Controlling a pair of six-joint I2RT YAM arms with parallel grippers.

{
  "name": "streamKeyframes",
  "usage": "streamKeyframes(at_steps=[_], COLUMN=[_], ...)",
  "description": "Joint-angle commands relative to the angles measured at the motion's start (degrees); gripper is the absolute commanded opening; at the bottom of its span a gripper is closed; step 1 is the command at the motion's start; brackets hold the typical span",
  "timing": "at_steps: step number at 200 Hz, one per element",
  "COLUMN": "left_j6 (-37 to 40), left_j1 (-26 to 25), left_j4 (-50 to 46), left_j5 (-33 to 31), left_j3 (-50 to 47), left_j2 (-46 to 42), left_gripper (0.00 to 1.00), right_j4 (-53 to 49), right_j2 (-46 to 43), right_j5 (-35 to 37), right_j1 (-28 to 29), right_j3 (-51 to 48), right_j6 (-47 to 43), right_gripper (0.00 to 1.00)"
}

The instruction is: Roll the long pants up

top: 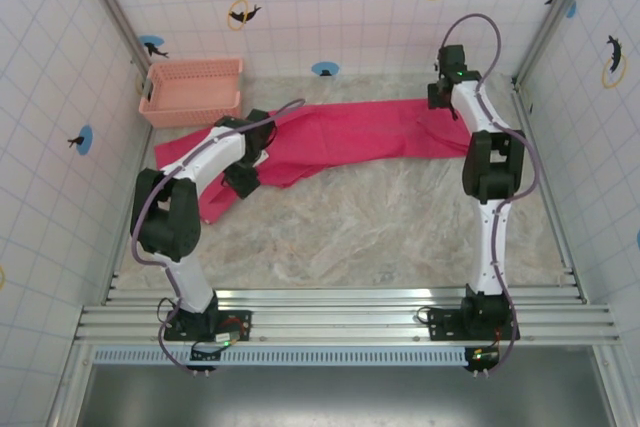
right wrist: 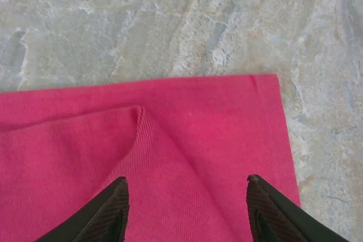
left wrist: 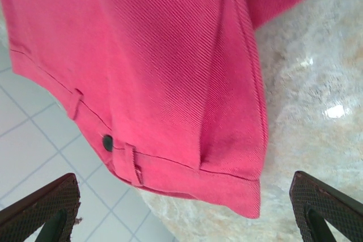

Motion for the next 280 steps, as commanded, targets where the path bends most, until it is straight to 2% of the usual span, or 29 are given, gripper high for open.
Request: streamKeyframes(at_steps=[1,18,45,57,80,98,125,141,166,208,225,252,280], left_j6=[-2.70,-4.09,-5.30,-5.33,-5.98,-7.11,-7.23,-6.51,-7.20,-8.00,-7.52,-5.09,-2.05], left_j1=[-1.10,-1.23,-1.23,-1.22,-1.21,-1.14,-0.93,0.19,2.27,2.41,3.92,8.41,13.51], left_j4=[-3.43,-3.32,-1.36,-0.13,2.47,3.71,5.34,5.92,4.77,0.02,-1.88,-7.65,-9.51], left_j5=[-1.45,-0.76,-0.65,-1.45,-4.71,-8.50,-10.94,-11.43,-11.18,-11.02,-10.59,-11.25,-7.96], left_j3=[-2.01,-3.32,-5.92,-7.58,-9.50,-9.90,-10.46,-10.69,-9.91,-8.32,-5.40,5.27,16.95], left_j2=[0.05,1.75,2.88,3.72,7.26,10.39,11.46,11.55,11.36,4.13,0.88,-0.10,2.28], left_gripper=[0.97,0.97,0.90,0.82,0.58,0.54,0.51,0.38,0.00,0.00,0.00,0.00,0.00], right_j4=[1.05,2.76,5.06,6.09,7.01,7.74,9.24,10.21,11.64,11.11,10.93,8.60,7.07], right_j2=[-7.65,-11.99,-16.88,-18.45,-20.22,-21.35,-23.48,-24.81,-26.77,-28.26,-29.19,-29.73,-30.47], right_j5=[-1.18,-1.63,-2.39,-3.32,-4.05,-5.19,-6.26,-7.04,-7.37,-7.60,-7.26,-6.23,-6.09], right_j1=[-0.99,-1.30,-1.93,-2.13,-2.13,-2.21,-2.07,-2.04,-1.80,-1.28,-0.87,-0.61,-0.70], right_j3=[-4.78,-9.61,-14.70,-16.17,-17.76,-18.99,-22.19,-24.36,-27.51,-29.95,-31.37,-32.49,-34.10], right_j6=[0.00,-0.53,-0.49,-0.41,-0.60,-0.80,-0.68,-0.67,-0.59,-1.28,-1.66,-2.16,-2.08], right_gripper=[0.58,0.58,0.58,0.58,0.58,0.58,0.58,0.58,0.58,0.58,0.58,0.58,0.58])
